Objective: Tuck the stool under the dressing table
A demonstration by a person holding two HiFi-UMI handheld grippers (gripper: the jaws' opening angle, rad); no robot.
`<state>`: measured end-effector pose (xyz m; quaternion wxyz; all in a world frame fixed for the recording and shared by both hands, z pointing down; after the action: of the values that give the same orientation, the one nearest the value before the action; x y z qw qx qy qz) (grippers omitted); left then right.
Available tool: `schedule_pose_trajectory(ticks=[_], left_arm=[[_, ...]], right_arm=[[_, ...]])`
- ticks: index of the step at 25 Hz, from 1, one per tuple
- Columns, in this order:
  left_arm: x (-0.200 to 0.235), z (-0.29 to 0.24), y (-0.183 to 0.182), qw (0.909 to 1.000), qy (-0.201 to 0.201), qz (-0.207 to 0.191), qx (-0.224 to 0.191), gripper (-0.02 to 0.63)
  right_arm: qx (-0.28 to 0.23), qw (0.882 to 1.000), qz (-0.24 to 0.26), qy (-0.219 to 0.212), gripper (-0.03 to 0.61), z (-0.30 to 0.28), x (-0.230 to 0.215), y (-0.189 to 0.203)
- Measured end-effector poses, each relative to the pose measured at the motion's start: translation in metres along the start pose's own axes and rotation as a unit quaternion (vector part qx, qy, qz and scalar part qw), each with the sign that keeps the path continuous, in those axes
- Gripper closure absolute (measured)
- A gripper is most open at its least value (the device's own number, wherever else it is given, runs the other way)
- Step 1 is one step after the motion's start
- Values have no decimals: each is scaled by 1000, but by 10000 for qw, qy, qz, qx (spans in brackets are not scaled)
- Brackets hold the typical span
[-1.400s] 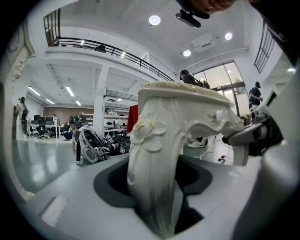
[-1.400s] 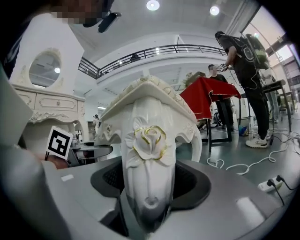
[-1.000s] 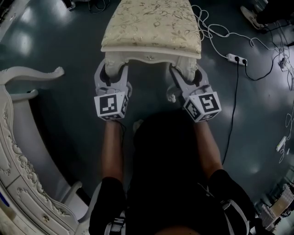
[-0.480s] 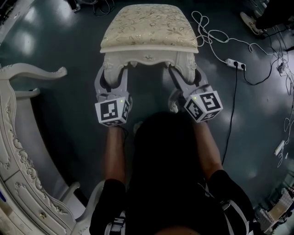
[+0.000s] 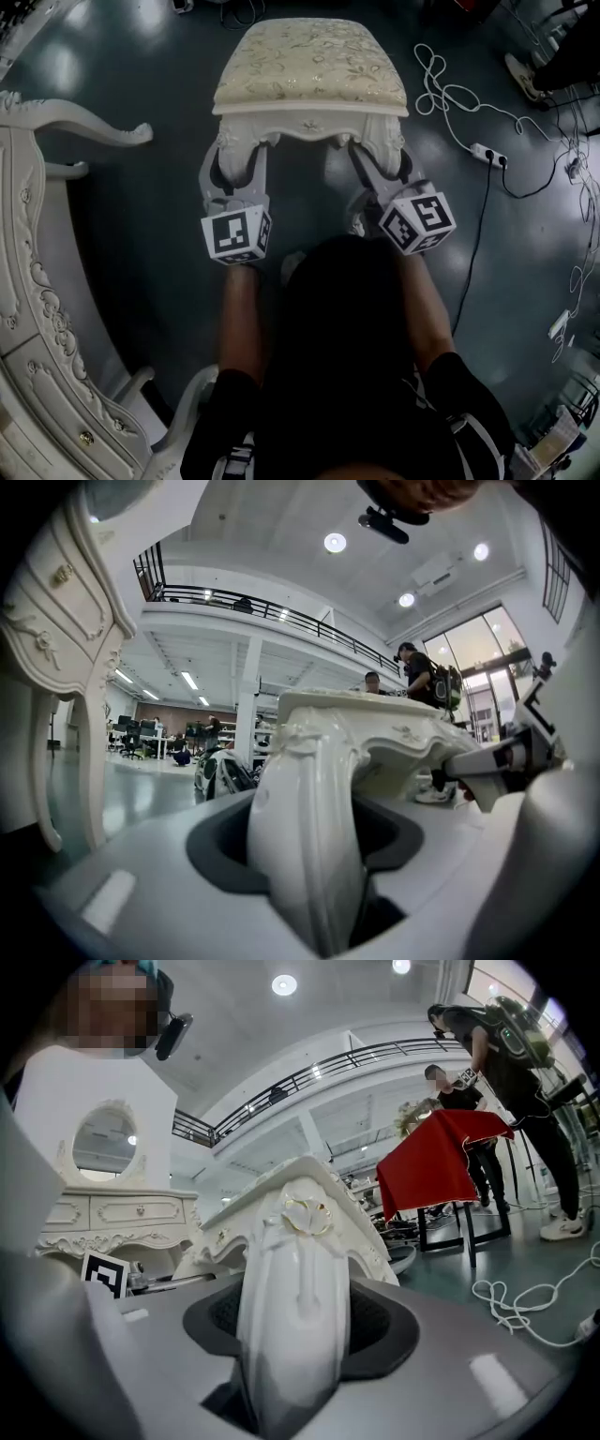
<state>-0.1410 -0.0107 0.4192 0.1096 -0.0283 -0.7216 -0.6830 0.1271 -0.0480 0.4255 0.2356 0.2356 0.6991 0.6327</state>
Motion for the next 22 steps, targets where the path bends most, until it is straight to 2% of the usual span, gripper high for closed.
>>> schedule_pose_trajectory(ticks=[6,12,17,22], left_arm=[[2,1,5,9991,343,64,260,368],[4,-7,-17,9999,165,11,47,368],[11,1,-24,9974,275,-52,668,368],[-6,8,-20,9981,-131,-199,562,368]], right_arm=[[176,9990,-109,402,333,18,14,6],[-8,9995,-134,281,334,-2,6,-16],[287,9962,-636,516,334,8,25,-8],[231,9974,-669,91,336,7,7,-1]])
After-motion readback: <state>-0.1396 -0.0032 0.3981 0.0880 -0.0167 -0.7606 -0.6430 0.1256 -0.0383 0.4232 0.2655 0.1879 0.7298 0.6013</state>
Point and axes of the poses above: the fingertips, and each gripper's own axes: z backward along the fingers, x to its left, y out of its underside, the point moved 9 cm from there along z, backward along the fingers, and after that the axes turned 14 degrees about z, right-handed, at the moved point
